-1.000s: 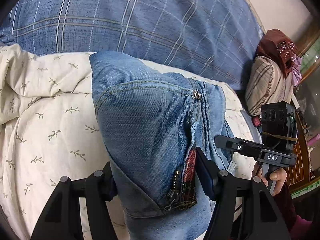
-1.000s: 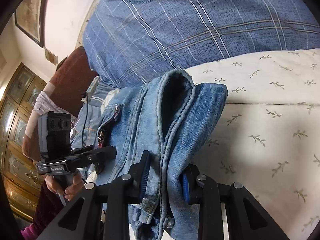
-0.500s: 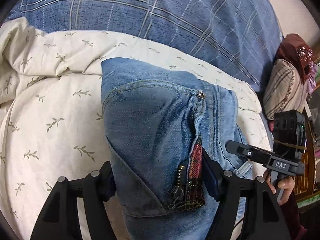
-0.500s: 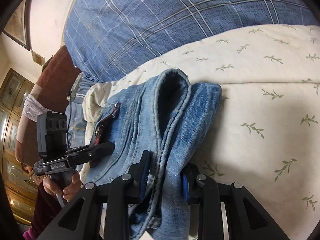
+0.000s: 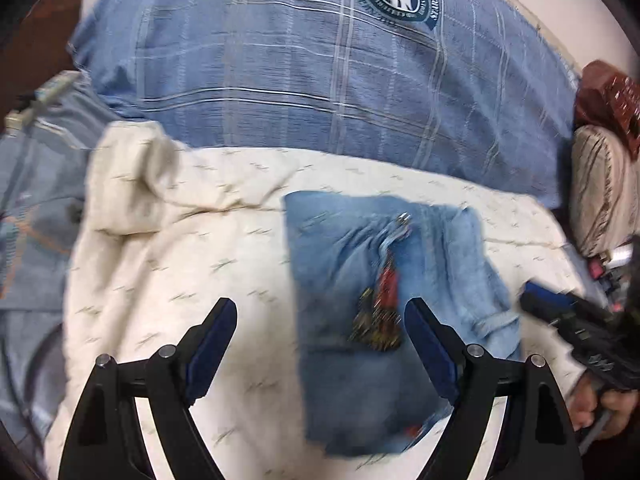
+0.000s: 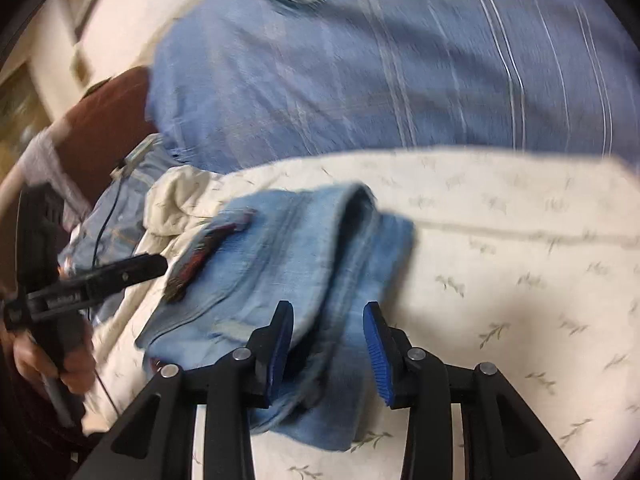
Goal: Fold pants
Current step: 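Open both tools and lift them away from the jeans bundle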
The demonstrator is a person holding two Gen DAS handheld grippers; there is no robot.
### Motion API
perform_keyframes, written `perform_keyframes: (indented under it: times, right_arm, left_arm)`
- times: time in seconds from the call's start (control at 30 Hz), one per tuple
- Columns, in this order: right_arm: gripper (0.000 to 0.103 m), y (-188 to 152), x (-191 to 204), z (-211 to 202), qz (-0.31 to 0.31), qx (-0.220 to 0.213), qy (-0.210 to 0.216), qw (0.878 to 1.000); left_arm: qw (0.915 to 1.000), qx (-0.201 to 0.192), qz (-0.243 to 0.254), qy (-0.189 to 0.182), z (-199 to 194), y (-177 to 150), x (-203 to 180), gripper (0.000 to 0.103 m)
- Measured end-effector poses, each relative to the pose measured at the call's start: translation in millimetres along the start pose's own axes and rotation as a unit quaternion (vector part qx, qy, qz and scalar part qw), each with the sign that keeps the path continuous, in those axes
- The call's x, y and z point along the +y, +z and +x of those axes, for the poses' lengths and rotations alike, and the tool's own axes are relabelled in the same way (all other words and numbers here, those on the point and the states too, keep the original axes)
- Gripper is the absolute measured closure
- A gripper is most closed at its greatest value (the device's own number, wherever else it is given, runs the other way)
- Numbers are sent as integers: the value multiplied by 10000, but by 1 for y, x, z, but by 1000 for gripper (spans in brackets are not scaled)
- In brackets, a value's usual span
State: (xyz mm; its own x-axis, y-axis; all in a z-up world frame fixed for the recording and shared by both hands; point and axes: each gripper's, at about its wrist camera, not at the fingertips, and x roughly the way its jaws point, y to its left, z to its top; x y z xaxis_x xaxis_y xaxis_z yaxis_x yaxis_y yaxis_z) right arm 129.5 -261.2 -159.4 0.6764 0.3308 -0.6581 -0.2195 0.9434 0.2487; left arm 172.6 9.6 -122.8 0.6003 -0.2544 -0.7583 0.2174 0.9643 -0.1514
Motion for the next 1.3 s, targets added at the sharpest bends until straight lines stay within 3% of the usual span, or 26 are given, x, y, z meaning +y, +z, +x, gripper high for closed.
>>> perform_keyframes:
  times: [0.17, 0.33, 0.4, 0.67, 0.77, 0.87, 0.93, 1.03, 1.3]
  right_arm:
    - [63, -4, 39, -11, -775, -365, -158, 9962]
    - [63, -24, 59, 15, -1216, 80, -514, 9912]
    - [64, -33, 57, 28, -1234, 256, -581, 9903]
    - [64, -47, 54, 36, -1239, 29, -706, 9898]
    - [64, -41, 53, 30, -1090, 95, -694, 9916]
    - [63, -35, 54, 13, -820, 40, -586, 9949]
    - [54, -32, 55, -6, -679, -140, -454, 9966]
    - [53, -31, 65, -42, -692, -496, -451, 9953]
    - [53, -38, 102, -108, -802, -923, -597, 9907]
  left_arm:
    - [9986, 318, 63, 430, 6, -26, 2, 17]
    - [9988, 253, 67, 424, 14, -38, 2, 16]
    - [9988, 233, 87, 412, 16, -42, 2, 16]
    - [9984, 76, -12, 555, 15, -52, 1, 10]
    - [9968, 54, 49, 797, 5, -50, -7, 11]
    - [9931, -110, 301, 1124, -12, -49, -20, 11]
    - [9901, -332, 425, 1299, -30, -49, -28, 11]
    - [9844, -685, 558, 1520, -58, -48, -40, 11]
    - [9762, -1313, 560, 1633, -133, -51, -56, 11]
